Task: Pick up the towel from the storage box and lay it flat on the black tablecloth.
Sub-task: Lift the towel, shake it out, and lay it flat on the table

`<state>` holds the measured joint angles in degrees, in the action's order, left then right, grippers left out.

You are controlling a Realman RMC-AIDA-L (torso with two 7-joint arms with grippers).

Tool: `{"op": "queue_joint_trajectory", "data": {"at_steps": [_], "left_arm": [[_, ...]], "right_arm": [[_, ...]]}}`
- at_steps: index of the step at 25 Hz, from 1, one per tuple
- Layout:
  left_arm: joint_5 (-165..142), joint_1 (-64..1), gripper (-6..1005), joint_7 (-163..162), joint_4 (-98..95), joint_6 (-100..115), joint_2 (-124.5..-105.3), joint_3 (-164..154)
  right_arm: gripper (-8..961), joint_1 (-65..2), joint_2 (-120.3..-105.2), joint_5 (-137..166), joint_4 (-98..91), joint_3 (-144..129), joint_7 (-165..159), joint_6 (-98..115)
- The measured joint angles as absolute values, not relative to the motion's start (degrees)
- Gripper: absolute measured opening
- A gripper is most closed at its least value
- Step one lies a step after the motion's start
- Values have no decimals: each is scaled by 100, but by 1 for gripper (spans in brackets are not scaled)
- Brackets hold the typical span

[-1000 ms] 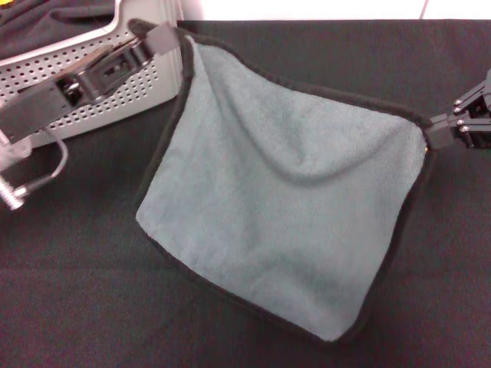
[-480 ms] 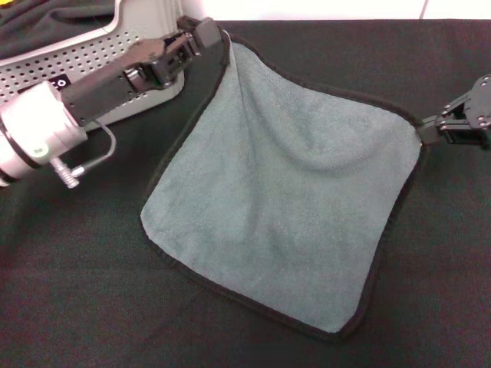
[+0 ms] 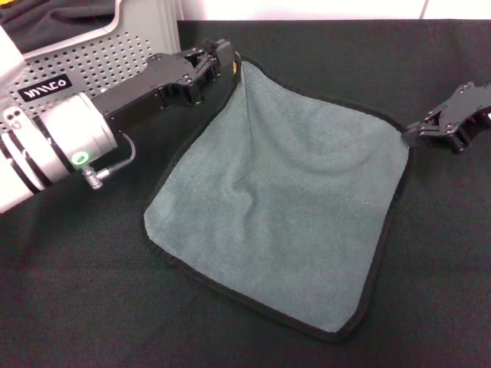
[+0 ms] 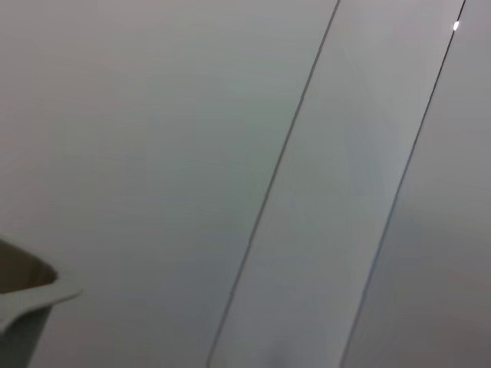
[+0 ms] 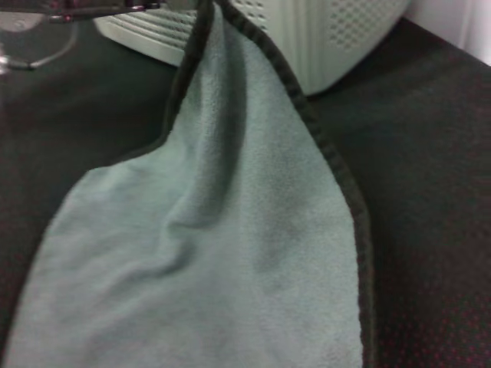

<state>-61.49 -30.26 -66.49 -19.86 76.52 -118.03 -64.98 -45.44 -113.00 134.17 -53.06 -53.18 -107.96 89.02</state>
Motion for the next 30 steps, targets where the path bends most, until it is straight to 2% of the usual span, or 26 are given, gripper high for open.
{"op": "queue_joint_trajectory", "data": {"at_steps": [6,11,24,30], "left_arm": [[-6152,-3068,28,-5852,-1987,7151,-11956,-6475],[-6150,-3092,28,-5273,-1974,7023,-11989,-6491],[-6070,-3227,28,-3793,-1712,6516,-12056,-6492],[-6065,-3302,28,-3227,-1605,6504,-12067,-6470]], "right_arm": [[6,-4583,-11322,13570,-4969,-5571,-10844,8230],[6,-4649,-11346,13704,-4709,-5642,-10856,7848],[6,-4761,-11525,14145,-4393,-5686,-10854,7018],[6,-4791,-11543,14205,-4210,-5845,-10849,6651]]}}
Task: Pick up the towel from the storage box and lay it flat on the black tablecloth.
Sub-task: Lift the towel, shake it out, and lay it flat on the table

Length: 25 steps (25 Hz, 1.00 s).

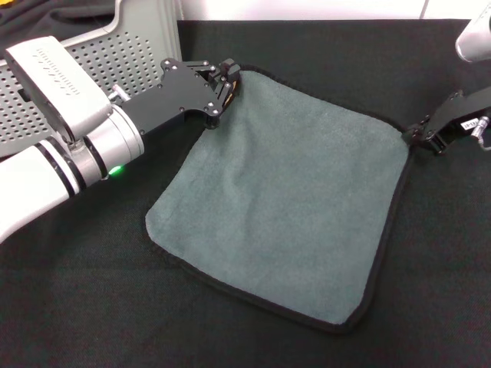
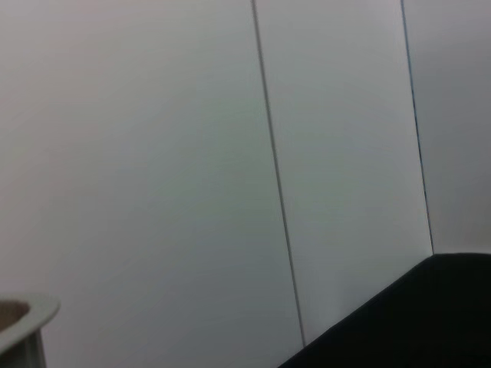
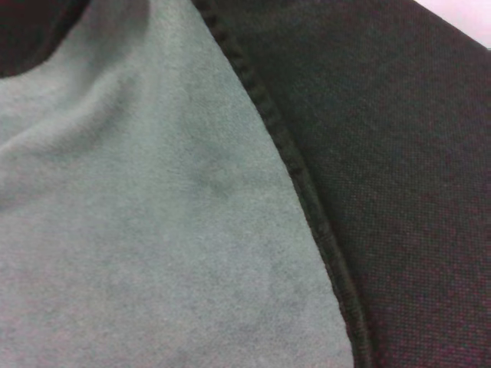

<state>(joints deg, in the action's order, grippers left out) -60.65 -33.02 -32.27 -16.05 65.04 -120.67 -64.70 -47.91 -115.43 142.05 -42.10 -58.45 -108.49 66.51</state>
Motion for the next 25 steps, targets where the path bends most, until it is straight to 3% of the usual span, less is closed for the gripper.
{"op": "queue_joint_trajectory", "data": {"at_steps": [25], "left_arm": [[-6064,-3972,28,-2077,-1188,5312,-12076,-6490]], "right_arm": [[6,-5071,-11608,14116,-3416,-6726,-10802,5139]]}}
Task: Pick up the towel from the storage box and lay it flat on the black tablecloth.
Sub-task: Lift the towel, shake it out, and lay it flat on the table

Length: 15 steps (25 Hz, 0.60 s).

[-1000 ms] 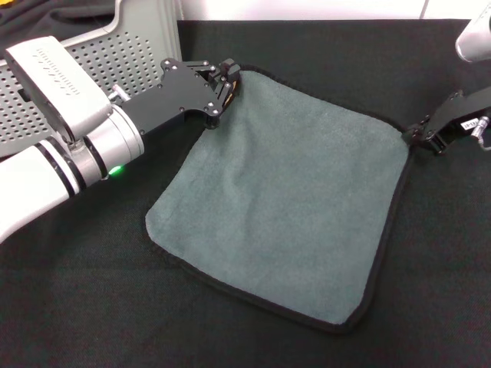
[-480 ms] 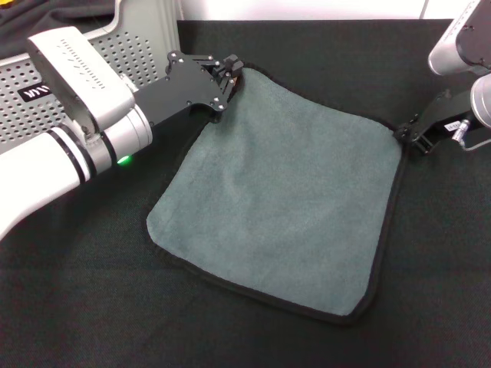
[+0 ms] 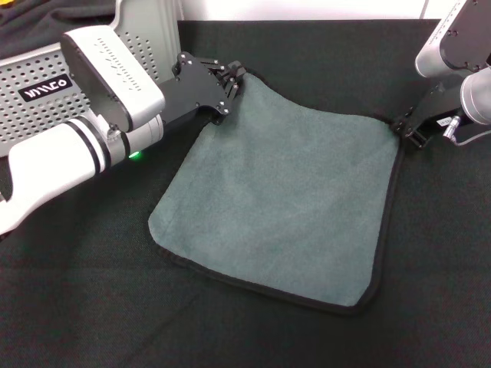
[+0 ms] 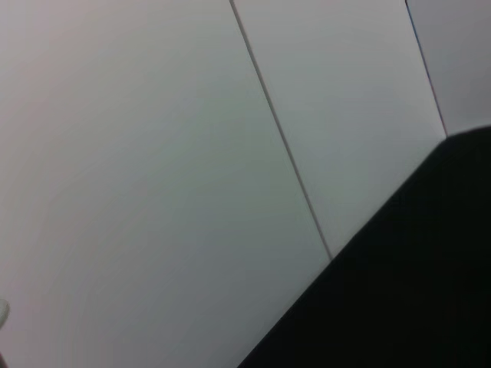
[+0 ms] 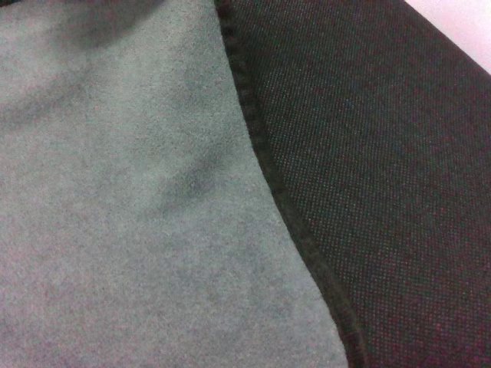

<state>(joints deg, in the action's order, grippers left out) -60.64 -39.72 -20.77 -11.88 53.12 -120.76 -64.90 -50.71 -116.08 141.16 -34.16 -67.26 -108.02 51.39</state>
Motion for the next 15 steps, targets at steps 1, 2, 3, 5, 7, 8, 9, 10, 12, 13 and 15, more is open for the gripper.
{"op": "queue_joint_trajectory", "data": {"at_steps": [1,2,3,5,7,8,9,10,12,13,15], "left_arm": [[-6064,-3999,28,-2014,-1173,5251,-12076,-6487],[-6061,-4014,28,-1958,-1166,5207,-12076,-6487],[-6031,-4031,28,-1863,-1160,5144,-12076,-6486],[-5959,-4039,28,-1707,-1135,5091,-12076,-6491],[-5904,-4058,28,-1566,-1105,5081,-12076,-6500],[-5899,-4067,28,-1534,-1098,5078,-12076,-6500],[-5899,-4078,28,-1516,-1095,5076,-12076,-6501],[-5898,-4089,28,-1504,-1093,5074,-12076,-6502],[-5898,-4100,28,-1471,-1089,5065,-12076,-6503],[-5898,-4103,28,-1447,-1089,5056,-12076,-6504],[-5898,-4111,28,-1381,-1085,5034,-12076,-6504]], "right_arm": [[6,-5071,-11607,14115,-3417,-6765,-10800,5109],[5,-5068,-11607,14115,-3417,-6810,-10799,5078],[5,-5067,-11606,14115,-3417,-6854,-10798,5050],[4,-5064,-11605,14114,-3412,-6891,-10798,5015],[4,-5072,-11604,14113,-3378,-6911,-10797,4953],[4,-5079,-11603,14113,-3354,-6927,-10797,4914],[3,-5089,-11602,14112,-3318,-6976,-10796,4840],[3,-5092,-11602,14111,-3299,-7010,-10796,4792],[3,-5093,-11607,14103,-3267,-7133,-10795,4682],[3,-5093,-11605,14089,-3252,-7184,-10795,4646],[2,-5094,-11599,14016,-3195,-7262,-10794,4576]]}}
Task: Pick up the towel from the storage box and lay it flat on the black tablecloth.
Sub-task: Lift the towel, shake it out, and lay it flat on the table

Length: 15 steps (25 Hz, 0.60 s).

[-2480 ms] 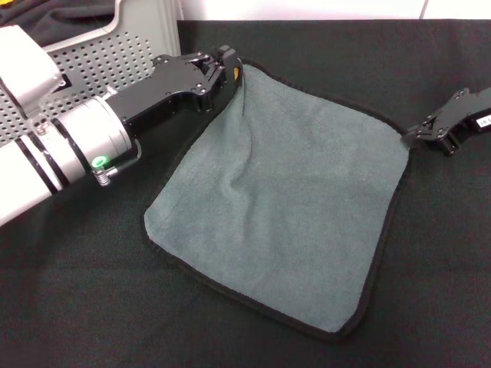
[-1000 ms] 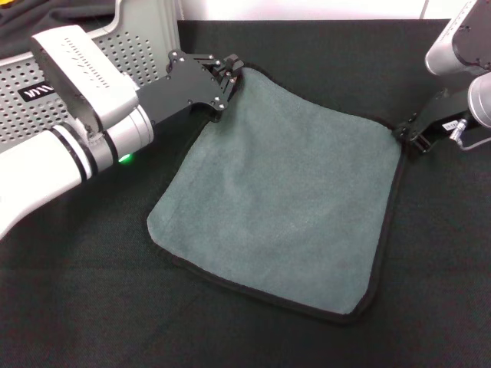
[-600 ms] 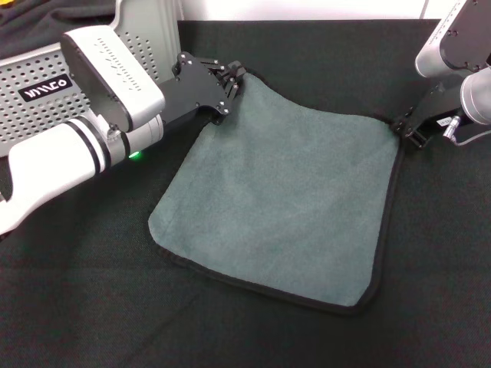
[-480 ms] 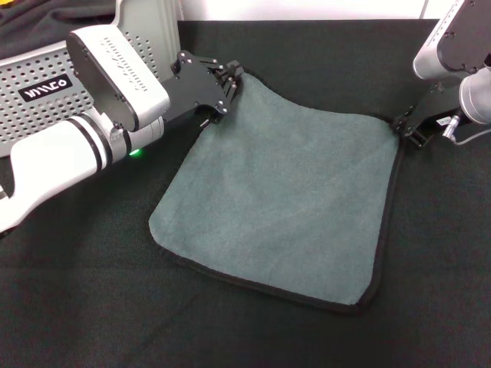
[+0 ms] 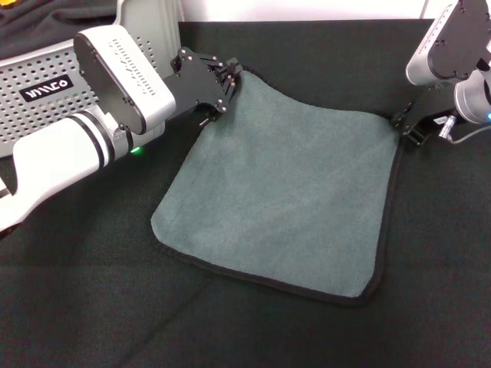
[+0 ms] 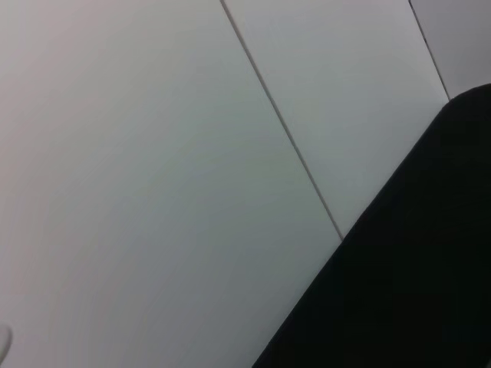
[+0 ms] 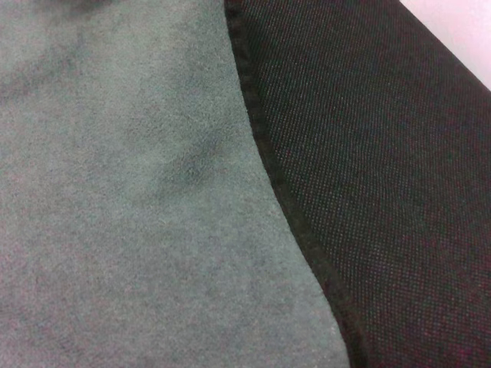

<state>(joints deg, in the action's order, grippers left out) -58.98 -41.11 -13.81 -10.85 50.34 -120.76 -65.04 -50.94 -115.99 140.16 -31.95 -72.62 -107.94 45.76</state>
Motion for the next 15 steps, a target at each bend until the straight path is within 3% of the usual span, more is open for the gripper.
{"op": "queue_joint_trajectory", "data": {"at_steps": [15], "left_arm": [[-5896,-4246,28,-1231,-934,4954,-12076,-6512]], "right_arm": [[0,-5130,-11608,13993,-3137,-7375,-10793,4511]]}}
